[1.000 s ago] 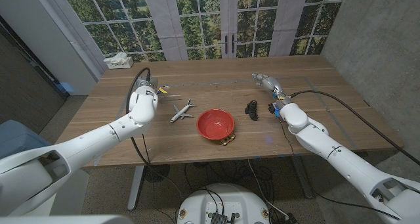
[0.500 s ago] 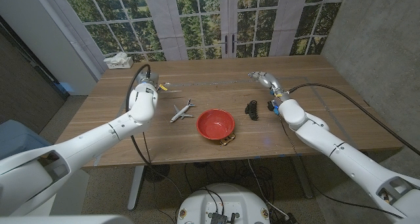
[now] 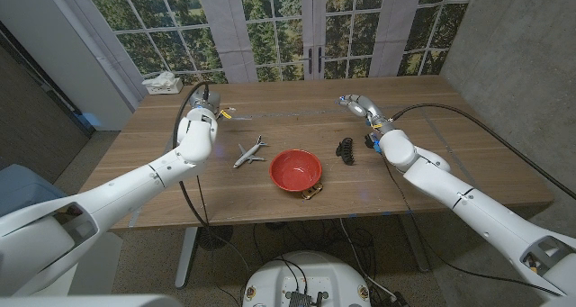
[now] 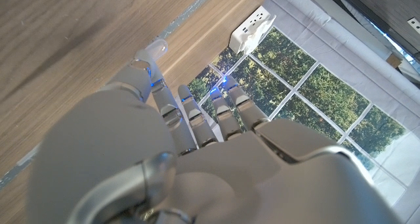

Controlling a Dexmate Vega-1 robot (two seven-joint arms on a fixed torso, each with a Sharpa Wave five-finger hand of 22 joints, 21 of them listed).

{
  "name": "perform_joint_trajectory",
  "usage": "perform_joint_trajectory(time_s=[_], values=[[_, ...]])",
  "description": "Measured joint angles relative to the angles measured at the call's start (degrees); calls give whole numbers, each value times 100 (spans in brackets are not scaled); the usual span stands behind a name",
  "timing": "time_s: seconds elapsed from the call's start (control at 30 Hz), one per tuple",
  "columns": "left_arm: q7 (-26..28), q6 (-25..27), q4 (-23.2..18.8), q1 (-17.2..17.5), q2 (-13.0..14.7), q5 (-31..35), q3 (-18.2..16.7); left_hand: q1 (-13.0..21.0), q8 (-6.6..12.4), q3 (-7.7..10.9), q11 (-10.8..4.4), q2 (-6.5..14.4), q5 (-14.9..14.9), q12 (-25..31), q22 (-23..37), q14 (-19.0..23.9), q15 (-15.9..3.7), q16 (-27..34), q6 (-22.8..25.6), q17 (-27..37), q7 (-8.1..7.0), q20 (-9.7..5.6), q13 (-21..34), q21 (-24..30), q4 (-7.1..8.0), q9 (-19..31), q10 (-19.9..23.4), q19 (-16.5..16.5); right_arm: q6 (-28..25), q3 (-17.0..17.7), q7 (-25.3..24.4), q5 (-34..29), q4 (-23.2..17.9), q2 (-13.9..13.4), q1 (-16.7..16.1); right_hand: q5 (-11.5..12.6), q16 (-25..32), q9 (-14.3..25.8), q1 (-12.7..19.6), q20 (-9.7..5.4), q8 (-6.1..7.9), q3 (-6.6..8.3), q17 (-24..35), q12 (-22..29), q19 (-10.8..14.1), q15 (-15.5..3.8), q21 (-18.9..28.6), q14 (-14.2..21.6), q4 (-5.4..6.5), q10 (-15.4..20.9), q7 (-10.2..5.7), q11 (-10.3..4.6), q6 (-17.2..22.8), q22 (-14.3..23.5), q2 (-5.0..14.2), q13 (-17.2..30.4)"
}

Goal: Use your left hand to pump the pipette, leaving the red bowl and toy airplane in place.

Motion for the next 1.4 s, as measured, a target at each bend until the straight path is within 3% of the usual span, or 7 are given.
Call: perform_joint_trajectory(time_s=[0.8, 0.9, 1.13, 1.4], values=[[-10, -343, -30, -119, -156, 404, -84, 22, 8, -93, -30, 22, 21, -39, 0, 0, 0, 0, 29, -1, -29, -31, 0, 0, -1, 1, 31, 31, -125, -222, 243, -492, -248, -92, 259, 22, 0, -1, 80, -40, 0, 15, 1, 0, 40, -20, -51, -21, 16, 0, -31, 1, 32, -1, 17, 1], [3, -380, -32, -122, -191, 436, -95, 22, 20, -93, -30, 22, 21, -39, 0, 0, 0, 0, 29, -1, -29, -31, 0, 0, -1, 0, 30, 31, -115, -235, 271, -548, -276, -102, 279, 22, 0, -1, 175, -40, 0, 15, 1, 0, 40, -20, -86, -21, 16, 0, -30, 1, 31, 5, -79, 1], [63, -462, -32, -140, -269, 492, -116, 51, 20, -109, -10, -7, 21, -39, 0, 0, 0, 0, 29, -2, -29, -31, 0, 0, 15, -6, 51, 31, -99, -270, 307, -687, -338, -114, 314, 22, 0, -1, 174, -40, 0, 15, 1, 0, 40, -50, -86, -52, 16, 0, -30, 2, 31, 28, -78, 1], [127, -481, 12, -174, -399, 561, -122, 51, 20, -116, -10, -8, 19, -39, 0, 0, 0, 0, 29, -2, -29, -31, 0, 0, 21, -5, 51, 31, 11, -277, 354, -790, -367, -115, 346, 22, 0, -1, 175, -19, 0, 15, 1, 0, 61, -91, -85, -93, 16, -62, -30, -61, 31, 27, -79, 1]])
